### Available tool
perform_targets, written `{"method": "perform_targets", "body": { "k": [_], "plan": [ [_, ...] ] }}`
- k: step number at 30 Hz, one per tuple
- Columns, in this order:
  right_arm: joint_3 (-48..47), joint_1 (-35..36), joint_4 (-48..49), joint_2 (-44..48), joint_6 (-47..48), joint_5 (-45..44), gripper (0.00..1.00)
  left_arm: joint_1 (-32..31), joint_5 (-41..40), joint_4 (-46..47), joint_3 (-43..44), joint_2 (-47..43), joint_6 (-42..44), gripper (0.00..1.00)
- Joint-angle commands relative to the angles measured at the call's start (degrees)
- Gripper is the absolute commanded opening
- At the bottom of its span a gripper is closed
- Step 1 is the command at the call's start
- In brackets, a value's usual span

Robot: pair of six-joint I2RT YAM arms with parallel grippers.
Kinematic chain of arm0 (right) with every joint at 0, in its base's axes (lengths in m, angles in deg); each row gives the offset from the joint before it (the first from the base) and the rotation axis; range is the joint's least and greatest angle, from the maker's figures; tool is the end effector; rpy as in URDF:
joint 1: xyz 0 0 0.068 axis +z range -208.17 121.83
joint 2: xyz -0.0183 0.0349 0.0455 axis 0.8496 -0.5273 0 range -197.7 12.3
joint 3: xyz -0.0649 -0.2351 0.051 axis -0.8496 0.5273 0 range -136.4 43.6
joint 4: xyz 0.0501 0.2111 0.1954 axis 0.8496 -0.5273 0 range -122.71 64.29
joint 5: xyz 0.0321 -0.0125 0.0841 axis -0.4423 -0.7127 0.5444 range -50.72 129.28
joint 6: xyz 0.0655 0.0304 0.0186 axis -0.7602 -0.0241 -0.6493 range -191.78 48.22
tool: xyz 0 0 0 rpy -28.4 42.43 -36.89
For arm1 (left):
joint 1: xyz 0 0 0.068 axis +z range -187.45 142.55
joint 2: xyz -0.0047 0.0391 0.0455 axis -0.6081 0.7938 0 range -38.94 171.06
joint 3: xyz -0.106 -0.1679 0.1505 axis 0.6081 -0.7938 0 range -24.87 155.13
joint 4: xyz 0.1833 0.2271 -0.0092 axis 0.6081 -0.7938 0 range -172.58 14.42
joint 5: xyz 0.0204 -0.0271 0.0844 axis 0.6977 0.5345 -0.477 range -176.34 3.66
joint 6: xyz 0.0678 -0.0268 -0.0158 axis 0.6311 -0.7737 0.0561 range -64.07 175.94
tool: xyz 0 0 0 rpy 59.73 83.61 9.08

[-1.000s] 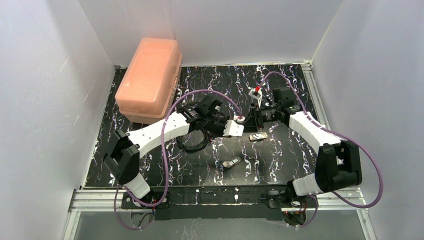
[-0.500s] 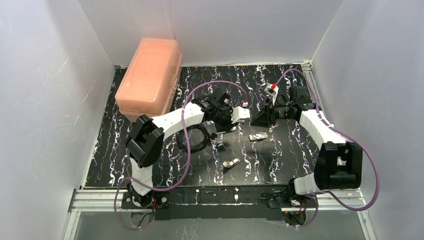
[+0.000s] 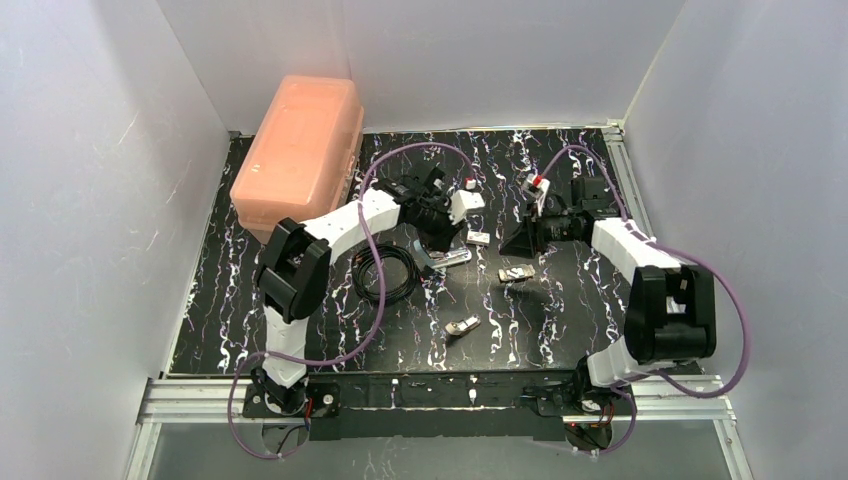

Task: Load the staples into the stapler
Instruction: Move the stapler to the center of the board.

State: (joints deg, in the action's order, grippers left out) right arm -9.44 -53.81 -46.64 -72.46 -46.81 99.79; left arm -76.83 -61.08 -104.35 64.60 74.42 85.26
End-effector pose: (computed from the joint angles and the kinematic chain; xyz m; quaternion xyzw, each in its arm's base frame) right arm 0.3241 0.0794 0.1739 -0.3633 0.7508 0.4201 0.3576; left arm 0.3480 -0.3202 0.1720 0.5794 0.7237 -0.2338 0.2930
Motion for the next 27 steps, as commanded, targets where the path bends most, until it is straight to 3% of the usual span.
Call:
{"method": "perform_targets", "body": {
  "k": [1, 6, 14, 27],
  "plan": [
    [-4.16, 1.82, 2.38, -5.04, 5.02, -0.55, 0.43, 2.10, 6.86, -1.56, -1.07, -6.36, -1.49, 0.19],
    [-11.44, 5.72, -3.39, -12.77, 13.77, -1.28, 0.46, 4.00, 10.46, -1.53, -1.61, -8.97, -4.47, 0.19],
    [-18.78, 11.93, -7.33, -19.88, 19.59, -5.56, 0.50, 6.92, 14.49, -0.56, -2.77, -13.67, -8.84, 0.20],
    [-24.35, 17.35, -9.56, -27.58, 19.86, -9.56, 0.51, 9.99, 15.64, 0.58, -9.05, -20.08, -9.45, 0.20]
  ]
}}
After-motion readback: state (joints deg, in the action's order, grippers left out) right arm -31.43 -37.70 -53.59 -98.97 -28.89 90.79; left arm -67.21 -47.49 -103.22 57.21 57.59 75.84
